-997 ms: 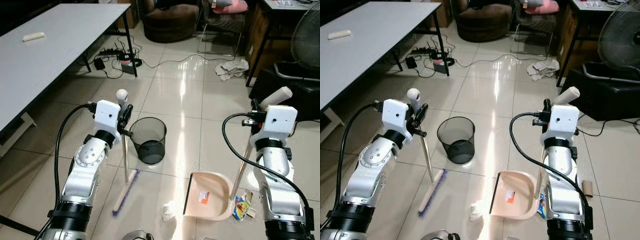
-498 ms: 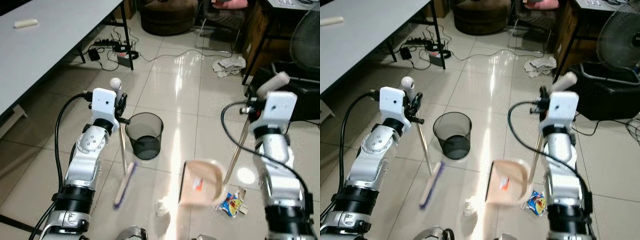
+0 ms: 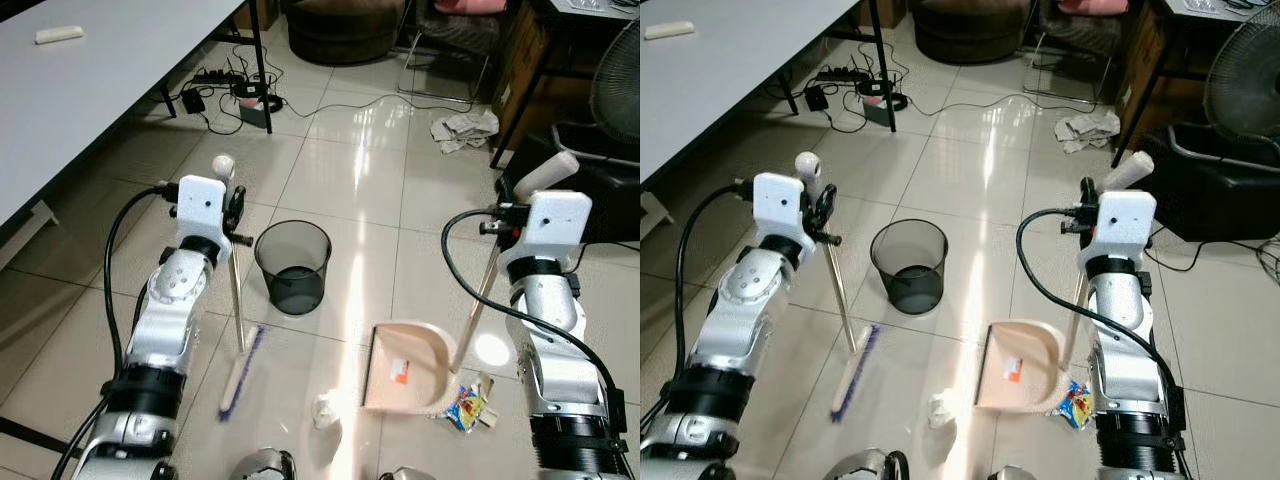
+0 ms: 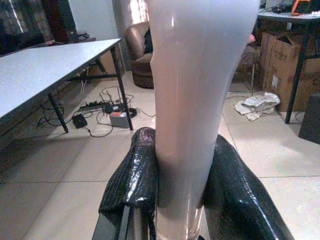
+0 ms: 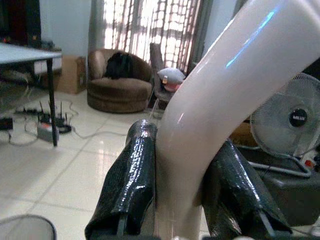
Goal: Sweep floor
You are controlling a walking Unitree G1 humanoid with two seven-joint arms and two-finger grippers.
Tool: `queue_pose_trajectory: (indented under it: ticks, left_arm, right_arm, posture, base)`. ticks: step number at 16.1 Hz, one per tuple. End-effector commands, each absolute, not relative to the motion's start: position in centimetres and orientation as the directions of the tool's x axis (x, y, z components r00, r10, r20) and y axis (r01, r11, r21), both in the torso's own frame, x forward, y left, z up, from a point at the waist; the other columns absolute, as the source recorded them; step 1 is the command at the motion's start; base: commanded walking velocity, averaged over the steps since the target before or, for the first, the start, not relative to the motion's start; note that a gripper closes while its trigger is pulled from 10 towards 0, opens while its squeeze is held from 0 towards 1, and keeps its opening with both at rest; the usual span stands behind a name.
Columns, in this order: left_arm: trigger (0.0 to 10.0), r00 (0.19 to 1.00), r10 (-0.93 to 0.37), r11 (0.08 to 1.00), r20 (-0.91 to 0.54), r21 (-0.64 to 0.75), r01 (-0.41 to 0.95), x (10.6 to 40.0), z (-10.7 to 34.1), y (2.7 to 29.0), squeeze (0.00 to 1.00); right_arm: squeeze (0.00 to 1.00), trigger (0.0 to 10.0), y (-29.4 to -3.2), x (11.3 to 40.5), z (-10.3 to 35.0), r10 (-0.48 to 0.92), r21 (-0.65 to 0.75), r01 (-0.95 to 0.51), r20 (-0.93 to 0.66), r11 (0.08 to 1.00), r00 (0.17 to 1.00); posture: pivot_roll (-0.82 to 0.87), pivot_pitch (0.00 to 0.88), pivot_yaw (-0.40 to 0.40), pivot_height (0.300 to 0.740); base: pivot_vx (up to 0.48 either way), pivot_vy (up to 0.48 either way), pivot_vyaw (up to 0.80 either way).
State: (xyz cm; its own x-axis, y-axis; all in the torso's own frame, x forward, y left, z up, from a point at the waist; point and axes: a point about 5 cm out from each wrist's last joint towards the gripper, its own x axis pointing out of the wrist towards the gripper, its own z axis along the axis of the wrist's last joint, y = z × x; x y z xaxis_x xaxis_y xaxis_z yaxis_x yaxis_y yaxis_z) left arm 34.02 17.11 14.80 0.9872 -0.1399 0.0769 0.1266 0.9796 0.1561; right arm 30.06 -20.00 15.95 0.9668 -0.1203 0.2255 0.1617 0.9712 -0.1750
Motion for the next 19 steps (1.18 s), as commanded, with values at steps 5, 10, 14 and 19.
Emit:
queue_pose_trajectory:
  ticks: [5,10,14,19]
  left_arm:
    - [10.0,0.984,-0.143,0.976,0.102,0.18,0.123,35.7,15.2,16.6,0.0]
    - [10.0,0.984,-0.153,0.978,0.096,0.159,0.136,36.0,14.1,15.9,0.0]
    - [10.0,0.978,-0.183,0.977,0.096,0.125,0.171,35.8,13.0,14.9,0.0]
    - [10.0,0.976,-0.194,0.972,0.103,0.153,0.177,36.0,12.7,13.6,0.0]
  right_arm:
    - [0.0,10.0,-20.2,31.5,15.8,-0.071,-0.217,0.129,0.256,0.968,0.964]
    - [0.0,10.0,-18.2,32.5,14.2,0.009,-0.273,0.065,0.264,0.96,0.965]
    - [0.0,10.0,-15.3,33.5,15.0,0.097,-0.276,0.005,0.354,0.961,0.93]
    - [0.0,10.0,-13.8,33.5,13.1,0.111,-0.316,-0.004,0.321,0.949,0.94]
  posture:
    - [0.03,0.173,0.082,0.74]
    - [0.06,0.275,0.094,0.74]
    - [0.07,0.318,0.084,0.74]
    - [0.09,0.344,0.083,0.74]
  base:
    - [0.0,0.0,0.0]
    - [0.0,0.0,0.0]
    - [0.0,0.0,0.0]
    - [0.0,0.0,0.0]
